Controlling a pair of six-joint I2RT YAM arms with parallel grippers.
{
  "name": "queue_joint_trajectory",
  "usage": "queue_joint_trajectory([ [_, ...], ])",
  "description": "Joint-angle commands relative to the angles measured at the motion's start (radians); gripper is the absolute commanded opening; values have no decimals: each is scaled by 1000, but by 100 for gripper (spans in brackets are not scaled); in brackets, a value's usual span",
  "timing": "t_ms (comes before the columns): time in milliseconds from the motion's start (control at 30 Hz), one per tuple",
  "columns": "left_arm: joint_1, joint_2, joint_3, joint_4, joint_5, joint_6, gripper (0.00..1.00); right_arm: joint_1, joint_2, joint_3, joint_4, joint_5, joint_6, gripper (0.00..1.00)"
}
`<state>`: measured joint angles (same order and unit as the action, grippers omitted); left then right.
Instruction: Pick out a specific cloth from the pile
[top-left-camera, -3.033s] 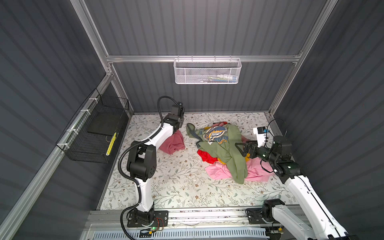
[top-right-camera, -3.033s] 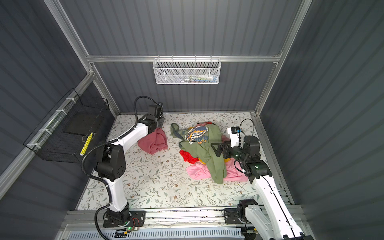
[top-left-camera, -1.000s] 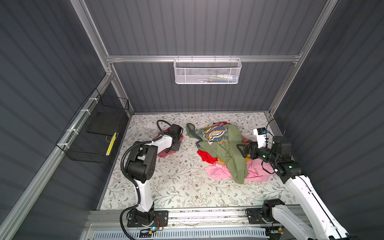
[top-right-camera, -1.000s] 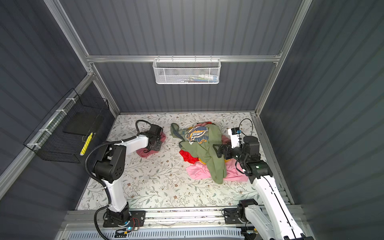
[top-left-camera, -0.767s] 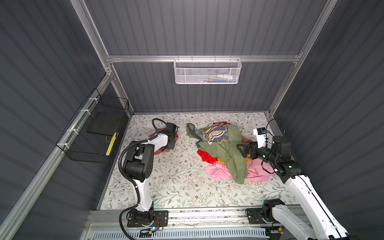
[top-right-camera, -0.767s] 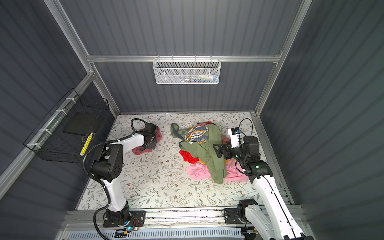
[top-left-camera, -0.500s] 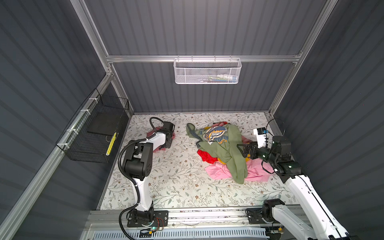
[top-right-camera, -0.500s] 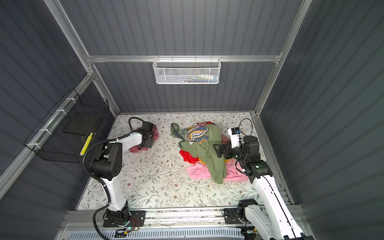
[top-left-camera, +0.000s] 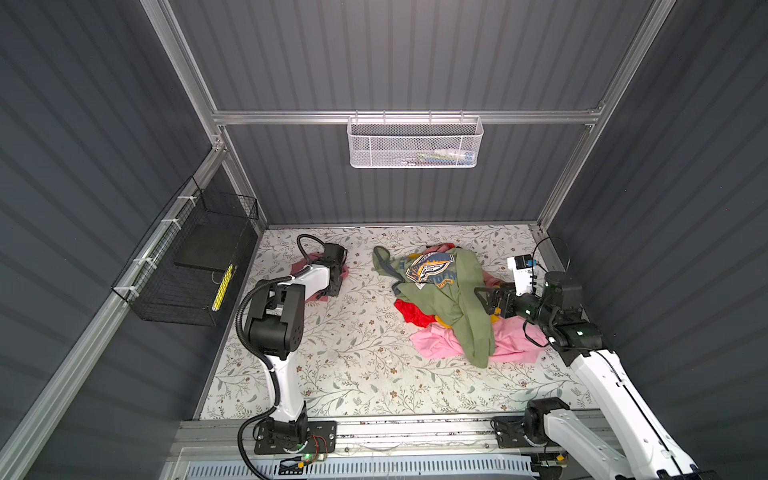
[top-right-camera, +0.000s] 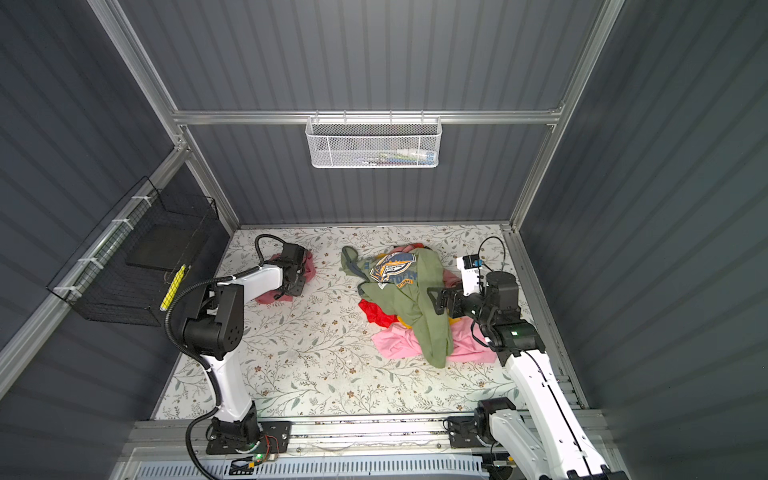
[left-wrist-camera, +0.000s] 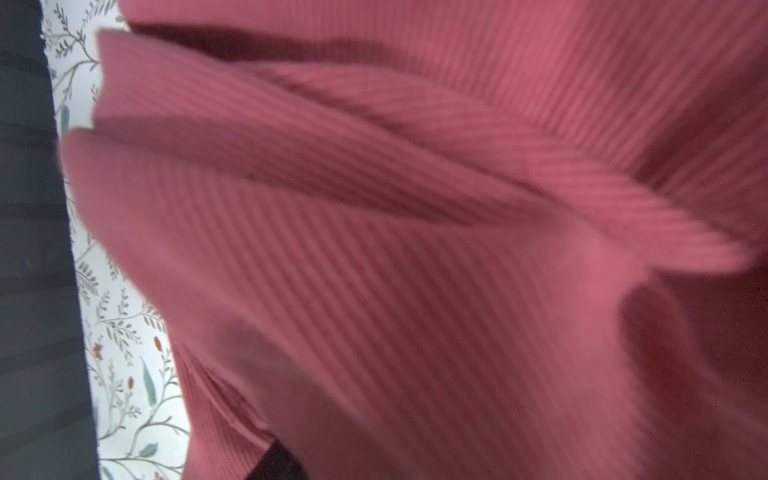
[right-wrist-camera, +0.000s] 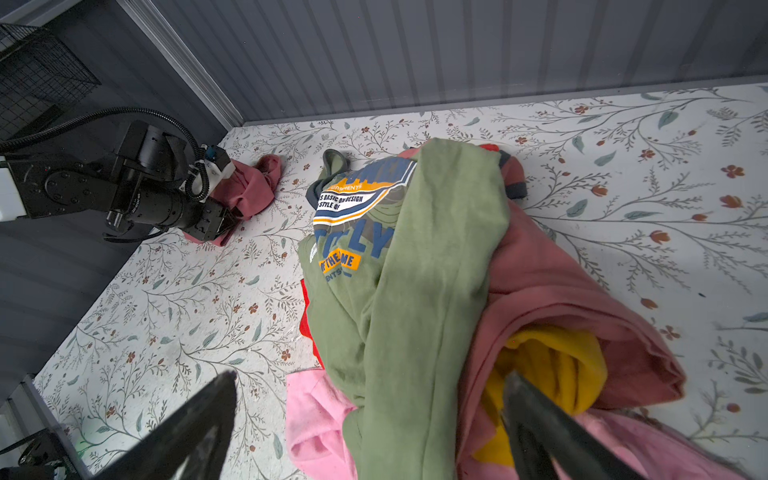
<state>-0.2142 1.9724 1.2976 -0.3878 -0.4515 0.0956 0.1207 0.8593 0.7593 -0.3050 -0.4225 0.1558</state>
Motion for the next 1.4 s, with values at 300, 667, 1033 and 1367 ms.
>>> queue_joint_trajectory([
  [300,3,-155,-101,90,43,-80,100,4,9,11,16,-19,-11,99],
  [667,-78,-416,-304,243,-20,-178,100,4,11,19,15,14,-24,99],
  [1033,-152,-690,-628,500,-120,-229,100,2,5,-27,74,228,-66,99],
  [1367,-152,-728,-728,603,-166,-196,100,3,-50,-237,382,458,-104,99],
])
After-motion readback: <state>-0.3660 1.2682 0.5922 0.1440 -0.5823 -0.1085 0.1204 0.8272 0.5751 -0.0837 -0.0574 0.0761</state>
